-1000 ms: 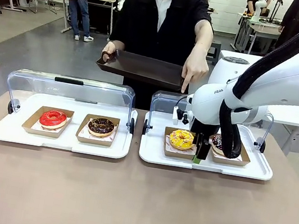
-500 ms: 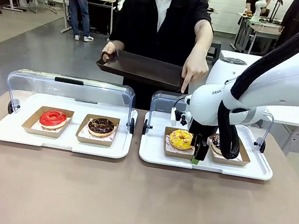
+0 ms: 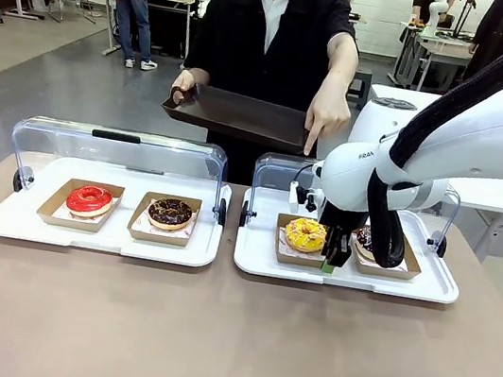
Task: Provide the desired donut to the person.
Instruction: Pick up and lift the Paper togo box containing the Donut pointed at by the person.
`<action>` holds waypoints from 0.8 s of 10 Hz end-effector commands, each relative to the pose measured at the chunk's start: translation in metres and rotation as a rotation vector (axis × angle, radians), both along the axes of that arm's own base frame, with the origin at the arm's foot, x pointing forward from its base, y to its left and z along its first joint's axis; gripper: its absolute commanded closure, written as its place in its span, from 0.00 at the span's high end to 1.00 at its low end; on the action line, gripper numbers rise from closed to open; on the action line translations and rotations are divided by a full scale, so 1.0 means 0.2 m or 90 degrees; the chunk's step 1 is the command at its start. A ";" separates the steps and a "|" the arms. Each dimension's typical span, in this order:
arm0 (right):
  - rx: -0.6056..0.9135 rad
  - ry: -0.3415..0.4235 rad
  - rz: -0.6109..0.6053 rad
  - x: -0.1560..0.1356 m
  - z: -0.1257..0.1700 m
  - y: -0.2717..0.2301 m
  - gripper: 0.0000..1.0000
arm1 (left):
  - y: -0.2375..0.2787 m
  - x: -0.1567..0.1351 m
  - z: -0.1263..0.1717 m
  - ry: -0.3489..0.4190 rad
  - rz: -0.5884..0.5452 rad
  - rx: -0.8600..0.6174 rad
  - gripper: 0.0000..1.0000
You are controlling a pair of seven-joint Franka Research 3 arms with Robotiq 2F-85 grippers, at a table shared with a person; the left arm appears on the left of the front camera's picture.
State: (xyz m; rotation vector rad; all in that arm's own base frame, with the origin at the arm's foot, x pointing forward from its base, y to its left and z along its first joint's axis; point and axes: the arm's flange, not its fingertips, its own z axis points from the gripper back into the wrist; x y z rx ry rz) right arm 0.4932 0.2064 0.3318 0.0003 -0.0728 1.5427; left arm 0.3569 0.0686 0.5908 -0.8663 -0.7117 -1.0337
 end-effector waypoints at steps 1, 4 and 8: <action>0.015 0.014 0.007 0.02 0.00 0.00 0.22 | 0.00 0.01 0.01 -0.013 -0.004 -0.012 1.00; 0.014 0.014 0.007 0.02 0.00 0.00 0.00 | 0.00 0.01 0.01 -0.013 -0.004 -0.012 1.00; 0.009 0.013 0.019 0.01 0.01 0.01 0.00 | 0.00 0.01 0.01 -0.013 -0.004 -0.012 1.00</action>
